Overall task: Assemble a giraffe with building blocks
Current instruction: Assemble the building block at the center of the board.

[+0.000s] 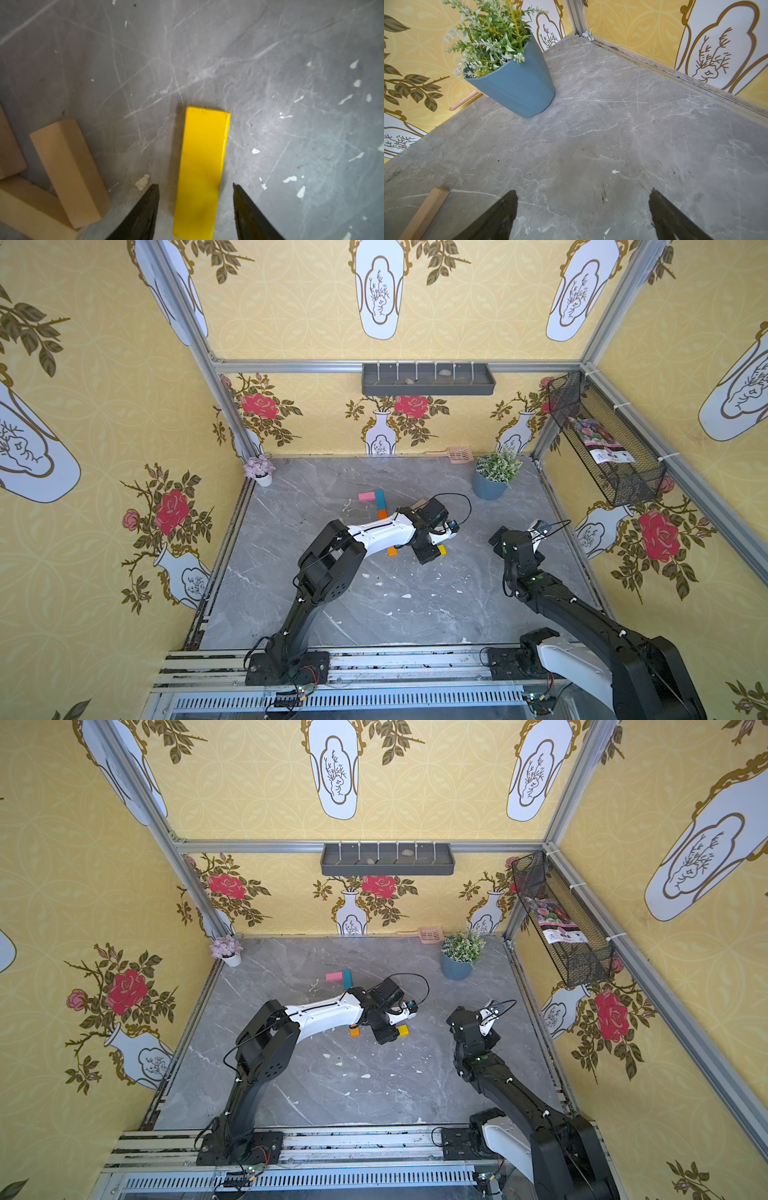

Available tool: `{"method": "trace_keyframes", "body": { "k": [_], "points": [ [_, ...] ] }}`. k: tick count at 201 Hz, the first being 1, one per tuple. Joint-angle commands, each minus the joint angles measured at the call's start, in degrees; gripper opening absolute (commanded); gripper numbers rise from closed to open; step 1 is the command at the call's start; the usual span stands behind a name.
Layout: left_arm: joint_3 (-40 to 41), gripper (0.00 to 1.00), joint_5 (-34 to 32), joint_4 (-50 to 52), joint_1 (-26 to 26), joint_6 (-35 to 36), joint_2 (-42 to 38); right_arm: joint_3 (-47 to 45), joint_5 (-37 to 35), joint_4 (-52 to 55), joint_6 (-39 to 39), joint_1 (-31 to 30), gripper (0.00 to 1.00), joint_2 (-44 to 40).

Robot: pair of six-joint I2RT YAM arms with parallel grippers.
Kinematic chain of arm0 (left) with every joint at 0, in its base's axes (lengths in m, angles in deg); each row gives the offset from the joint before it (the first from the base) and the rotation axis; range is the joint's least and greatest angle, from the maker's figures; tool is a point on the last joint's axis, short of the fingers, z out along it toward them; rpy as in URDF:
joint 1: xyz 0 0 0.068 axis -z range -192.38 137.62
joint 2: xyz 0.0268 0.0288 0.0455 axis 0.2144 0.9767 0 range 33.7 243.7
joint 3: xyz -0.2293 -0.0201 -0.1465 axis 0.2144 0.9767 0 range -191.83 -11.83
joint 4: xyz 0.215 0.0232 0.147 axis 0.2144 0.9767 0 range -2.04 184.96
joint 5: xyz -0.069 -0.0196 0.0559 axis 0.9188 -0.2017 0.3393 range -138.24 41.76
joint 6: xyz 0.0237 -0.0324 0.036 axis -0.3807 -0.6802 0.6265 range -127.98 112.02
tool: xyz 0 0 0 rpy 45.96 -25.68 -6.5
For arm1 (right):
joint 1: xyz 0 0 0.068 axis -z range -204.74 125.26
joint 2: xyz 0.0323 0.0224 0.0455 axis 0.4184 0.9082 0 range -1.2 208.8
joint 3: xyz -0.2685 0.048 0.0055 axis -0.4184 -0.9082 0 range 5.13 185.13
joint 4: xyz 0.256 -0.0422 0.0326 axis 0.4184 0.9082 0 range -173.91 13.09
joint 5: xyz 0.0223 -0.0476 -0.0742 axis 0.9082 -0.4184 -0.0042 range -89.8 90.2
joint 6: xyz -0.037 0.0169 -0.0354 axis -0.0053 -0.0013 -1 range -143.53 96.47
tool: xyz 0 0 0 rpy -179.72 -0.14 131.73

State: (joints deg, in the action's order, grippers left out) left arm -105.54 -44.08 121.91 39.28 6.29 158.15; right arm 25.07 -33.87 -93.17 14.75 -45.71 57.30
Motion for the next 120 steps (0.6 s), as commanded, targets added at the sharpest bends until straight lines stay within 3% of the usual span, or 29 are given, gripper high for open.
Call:
{"method": "trace_keyframes", "body": {
  "k": [1, 40, 59, 86, 120],
  "points": [
    [-0.6, 0.59, 0.7, 0.1, 0.2, -1.1, 1.1, 0.2, 0.0, -2.0, -0.5, 0.1, 0.98, 0.1],
    [-0.4, 0.55, 0.7, 0.0, 0.5, 0.6, 2.0, -0.1, 0.1, -2.3, -0.4, 0.3, 0.98, 0.0],
    [-0.7, 0.41, 1.9, 1.2, 0.3, 2.4, 2.7, 0.2, 0.3, -2.2, -0.5, 0.4, 0.98, 0.2],
    [-0.8, 0.34, 2.6, 2.8, -0.1, 3.5, 3.3, 0.1, 0.4, -2.3, -0.4, 0.5, 0.98, 0.2],
    [1.0, 0.31, 3.3, 1.7, -1.1, 3.6, 1.7, 0.2, 0.6, -2.3, -0.4, 0.6, 0.98, 0.4]
  ]
}}
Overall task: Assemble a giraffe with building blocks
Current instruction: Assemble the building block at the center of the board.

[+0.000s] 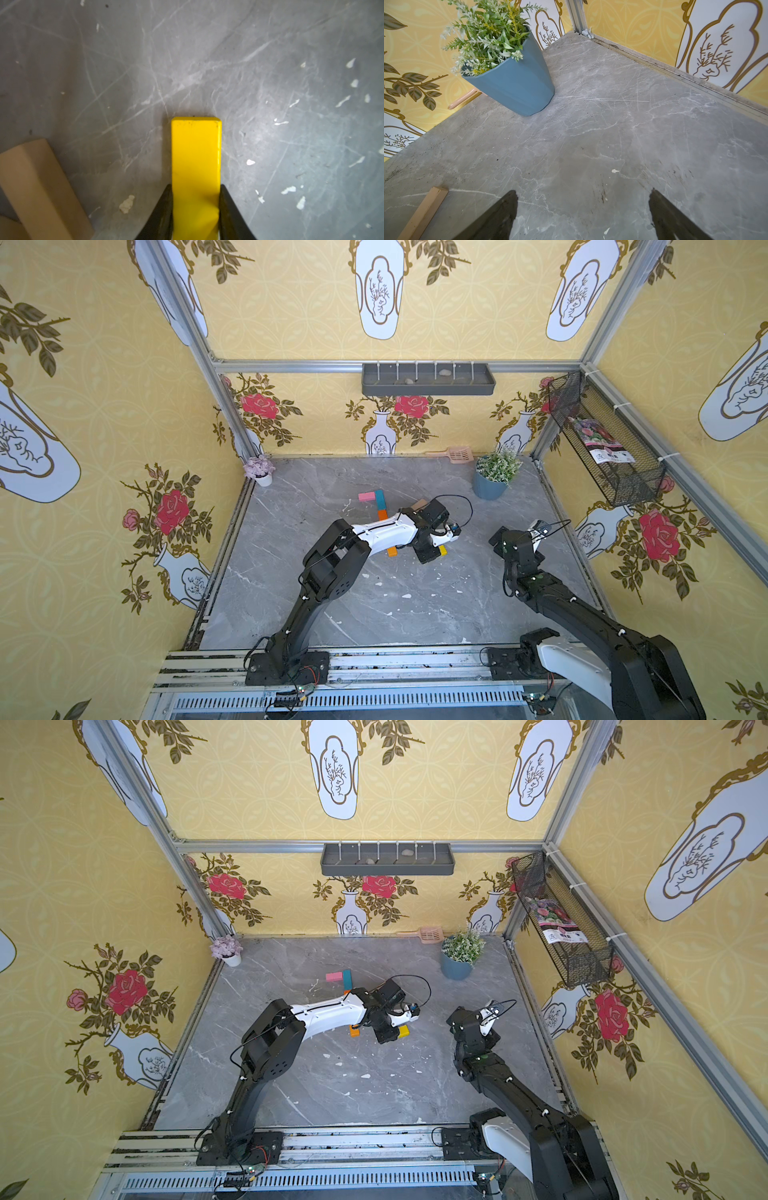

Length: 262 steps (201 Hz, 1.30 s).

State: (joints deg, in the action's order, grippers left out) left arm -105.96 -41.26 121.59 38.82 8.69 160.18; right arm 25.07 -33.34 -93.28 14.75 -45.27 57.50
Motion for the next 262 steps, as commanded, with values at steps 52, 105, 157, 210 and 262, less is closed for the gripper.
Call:
{"method": "trace_keyframes", "body": {
  "k": [52, 105, 157, 210, 262],
  "points": [
    [2.9, 0.31, 4.3, 3.9, -5.2, 3.4, -3.2, 0.0, 0.3, -2.2, -0.3, 0.3, 0.98, 0.2],
    [0.8, 0.31, 4.3, 6.9, -6.5, 5.5, -1.3, -0.1, 0.7, -2.6, -0.1, 0.5, 0.98, 0.7],
    [1.5, 0.31, 4.3, 9.6, -7.7, 8.6, -1.4, 0.1, 1.5, -3.2, -0.1, 0.6, 0.98, 1.3],
    [0.6, 0.32, 4.3, 9.3, -9.3, 9.6, -1.4, 0.2, 1.6, -3.6, -0.1, 0.6, 0.97, 1.9],
    [-1.0, 0.33, 4.0, 10.2, -9.3, 10.1, 1.0, 0.3, 1.6, -3.8, -0.1, 0.8, 0.98, 2.4]
  ]
}}
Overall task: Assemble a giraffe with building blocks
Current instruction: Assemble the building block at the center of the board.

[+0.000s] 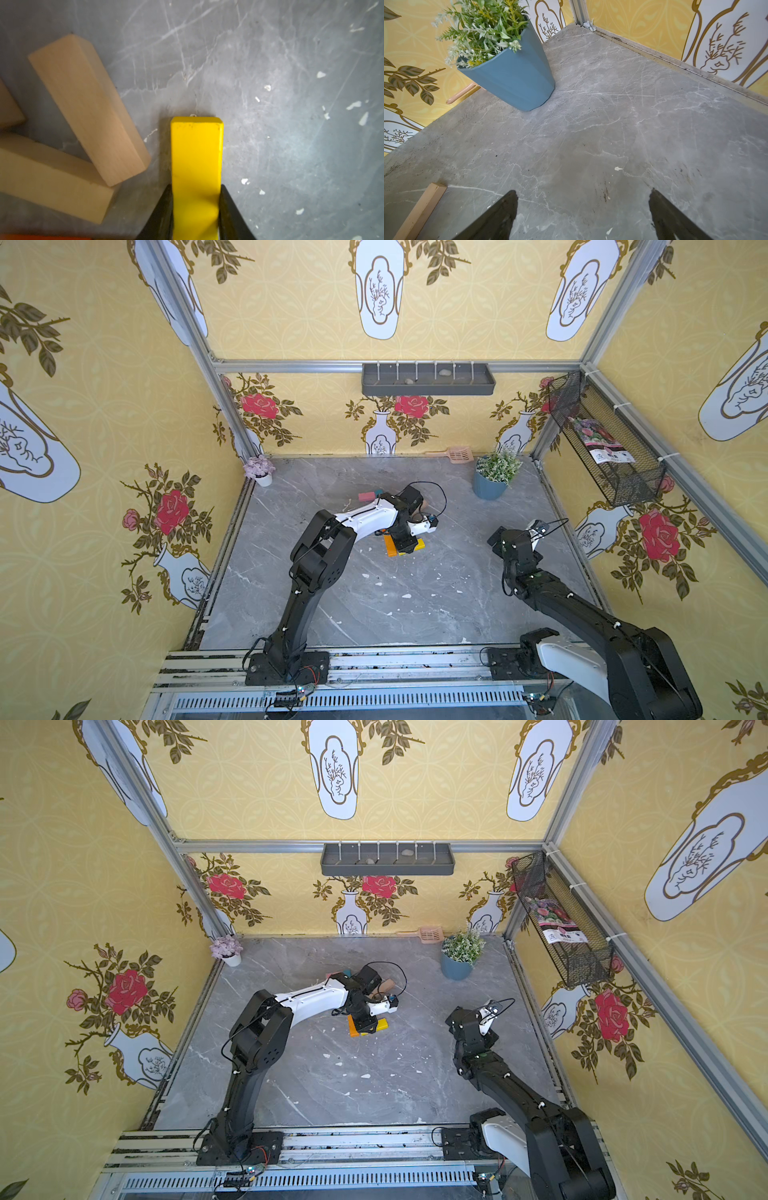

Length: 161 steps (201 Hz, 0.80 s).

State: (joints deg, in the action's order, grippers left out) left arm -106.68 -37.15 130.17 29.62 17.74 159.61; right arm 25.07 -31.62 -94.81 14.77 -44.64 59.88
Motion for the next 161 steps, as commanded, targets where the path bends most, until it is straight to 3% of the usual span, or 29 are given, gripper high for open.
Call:
{"method": "trace_keyframes", "body": {
  "k": [1, 75, 85, 108, 112, 123, 127, 161],
  "points": [
    [-0.2, 0.33, -0.1, 1.6, -0.1, 1.0, 1.5, 0.4, -0.1, -2.3, -0.2, 0.1, 0.98, 0.1],
    [0.1, 0.51, -1.9, 0.1, 0.0, -0.5, 0.1, 0.6, 0.7, -2.7, -0.2, 0.1, 0.97, 0.8],
    [0.1, 0.65, -2.1, -0.3, 0.0, -0.7, -0.1, 0.6, 0.7, -2.7, -0.2, 0.1, 0.98, 0.7],
    [-0.6, 0.72, -3.4, -0.4, 0.0, -2.3, -1.3, 0.5, 0.8, -2.7, -0.2, 0.2, 0.98, 0.4],
    [-0.9, 0.82, -3.4, -0.4, 0.0, -2.8, -1.8, 0.5, 0.8, -2.8, -0.2, 0.1, 0.98, 0.4],
    [-1.5, 0.9, -3.3, -0.6, 0.2, -4.3, -3.6, 0.4, 0.9, -3.1, -0.5, 0.1, 0.98, 0.3],
    [-1.5, 1.0, -3.1, -1.0, 0.3, -4.8, -4.5, 0.5, 0.9, -3.1, -0.6, 0.0, 0.98, 0.4],
    [1.7, 0.99, -3.7, -8.8, 0.3, -11.7, -15.5, 0.6, 2.0, -4.4, -2.6, 0.2, 0.98, 0.3]
  ]
}}
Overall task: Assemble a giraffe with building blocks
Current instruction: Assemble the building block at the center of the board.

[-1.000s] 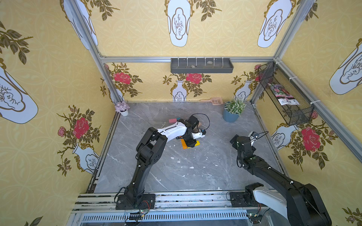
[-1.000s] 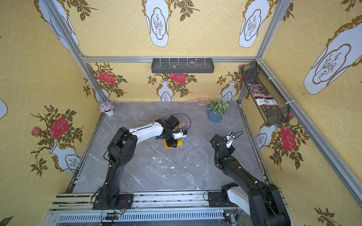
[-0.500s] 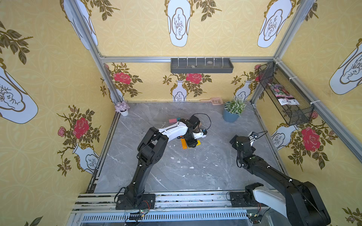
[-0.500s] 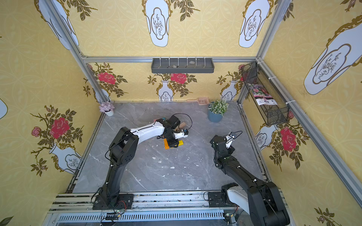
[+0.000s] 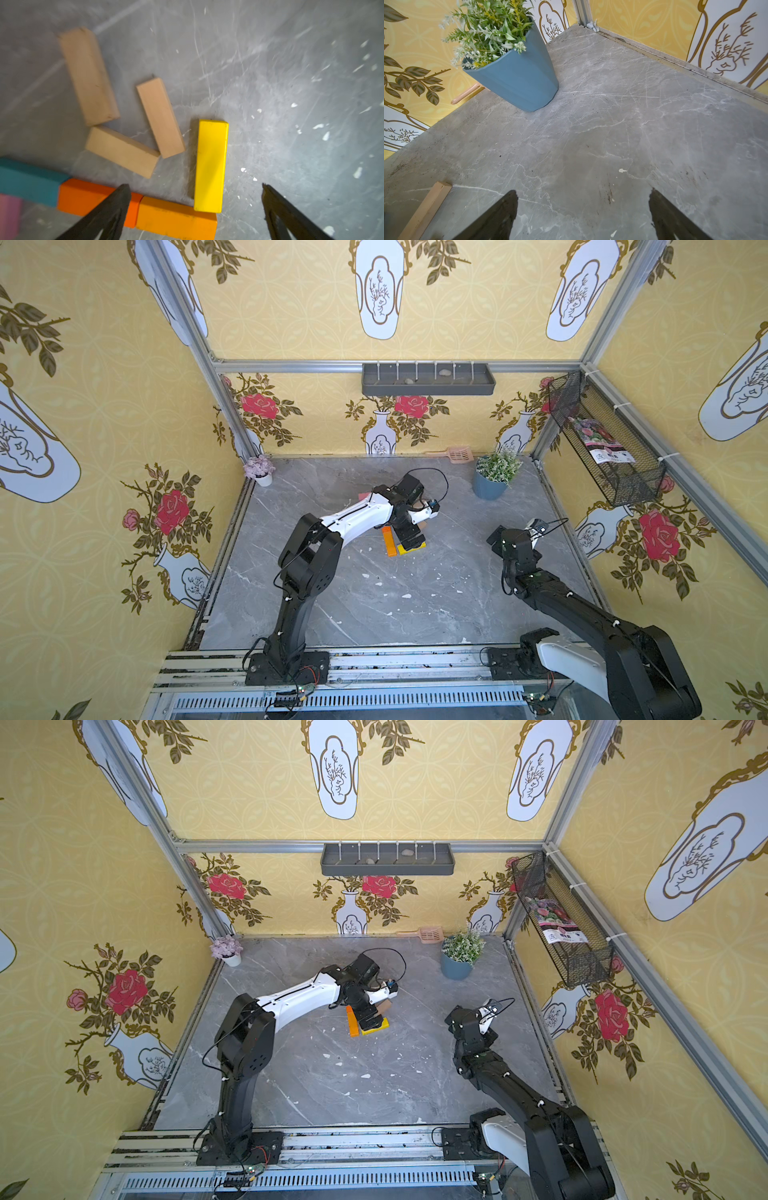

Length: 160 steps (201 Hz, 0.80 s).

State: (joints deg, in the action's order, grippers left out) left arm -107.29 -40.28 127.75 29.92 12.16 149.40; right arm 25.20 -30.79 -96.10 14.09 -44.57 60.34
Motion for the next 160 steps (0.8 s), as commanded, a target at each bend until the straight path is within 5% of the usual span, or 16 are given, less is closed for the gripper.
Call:
{"method": "trace_keyframes", "body": {
  "k": [1, 40, 62, 86, 114, 131, 160],
  "points": [
    [2.5, 0.99, -0.6, -6.6, 0.0, -6.4, -5.7, 0.4, 1.3, -3.2, -2.0, 0.1, 0.98, -0.2],
    [18.5, 0.99, -7.2, -25.1, -0.6, -20.0, -20.5, 1.3, 8.9, -6.6, -5.7, 0.0, 0.97, 3.3],
    [27.5, 0.99, -21.0, -31.5, -2.1, -36.2, -25.1, 1.4, 14.8, -8.8, -7.7, -0.1, 0.97, 4.7],
    [33.1, 0.99, -30.9, -27.1, -5.2, -49.8, -26.5, 0.6, 27.6, -14.9, -8.4, -0.3, 0.98, 7.7],
    [44.0, 0.99, -35.8, -35.6, -6.4, -53.1, -29.2, 8.2, 45.9, -16.9, -10.1, -1.3, 0.97, 16.8],
    [46.7, 0.99, -34.7, -38.7, -7.6, -52.4, -28.8, 11.5, 53.8, -18.0, -10.6, -2.9, 0.97, 22.2],
    [52.7, 0.99, -23.5, -51.0, -9.5, -51.7, -26.8, 15.5, 59.0, -15.2, -10.3, -7.1, 0.99, 27.3]
  ]
}}
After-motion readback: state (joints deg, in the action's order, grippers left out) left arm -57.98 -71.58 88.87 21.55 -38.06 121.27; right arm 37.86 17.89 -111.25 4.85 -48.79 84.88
